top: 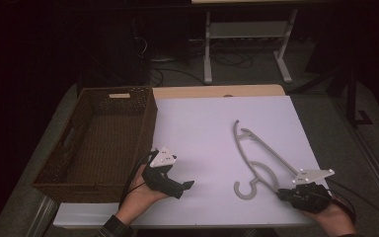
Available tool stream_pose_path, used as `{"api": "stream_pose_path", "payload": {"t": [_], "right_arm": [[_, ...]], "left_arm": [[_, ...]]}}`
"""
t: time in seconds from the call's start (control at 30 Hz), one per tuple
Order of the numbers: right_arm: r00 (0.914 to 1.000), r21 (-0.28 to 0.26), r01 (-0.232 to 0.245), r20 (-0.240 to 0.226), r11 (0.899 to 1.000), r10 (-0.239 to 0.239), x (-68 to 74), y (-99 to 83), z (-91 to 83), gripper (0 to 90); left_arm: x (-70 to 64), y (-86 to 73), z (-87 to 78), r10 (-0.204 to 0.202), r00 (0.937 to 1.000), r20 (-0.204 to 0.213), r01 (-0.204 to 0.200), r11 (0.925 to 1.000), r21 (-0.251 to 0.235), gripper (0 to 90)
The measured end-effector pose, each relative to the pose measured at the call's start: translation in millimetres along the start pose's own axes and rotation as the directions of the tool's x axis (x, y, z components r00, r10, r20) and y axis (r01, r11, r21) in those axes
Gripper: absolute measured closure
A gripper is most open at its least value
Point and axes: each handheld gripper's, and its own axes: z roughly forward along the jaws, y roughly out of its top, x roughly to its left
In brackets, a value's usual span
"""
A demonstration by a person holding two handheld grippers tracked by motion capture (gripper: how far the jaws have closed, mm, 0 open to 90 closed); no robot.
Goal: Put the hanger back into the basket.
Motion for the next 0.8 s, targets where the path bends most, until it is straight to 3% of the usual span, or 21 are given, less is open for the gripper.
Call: {"api": "stream_pose_path", "payload": {"t": [0.07, 0.23, 0.47, 0.6, 0.8], "right_arm": [[0.9999, 0.001, 0.008, 0.013, 1.000, -0.008, 1.0, 15.4, 9.6, 80.8], [0.9995, -0.004, 0.018, 0.025, 1.000, -0.018, 1.5, 34.0, 21.5, 80.8], [0.9996, -0.024, -0.008, 0.028, 1.000, 0.009, -4.5, 66.8, 45.5, 80.8], [0.9992, -0.015, -0.019, 0.036, 1.000, 0.019, -2.4, 90.7, 66.2, 80.7], [0.9992, -0.016, -0.024, 0.032, 1.000, 0.024, 5.0, 113.6, 83.7, 80.7]], "left_arm": [[0.0, 0.1, -0.1, -0.001, 1.0000, 0.000, 0.001, 1.0000, 0.000, 0.0], [-0.2, 0.2, -0.1, 0.000, 1.0000, 0.000, 0.000, 1.0000, 0.001, 0.0], [-0.2, 0.1, -0.3, -0.003, 1.0000, 0.006, 0.003, 1.0000, 0.001, 0.0], [-0.2, 0.1, -0.4, -0.006, 0.9999, 0.008, 0.006, 1.0000, 0.002, 0.0], [0.0, 0.0, -0.5, -0.006, 0.9999, 0.010, 0.006, 1.0000, 0.002, 0.0]]}}
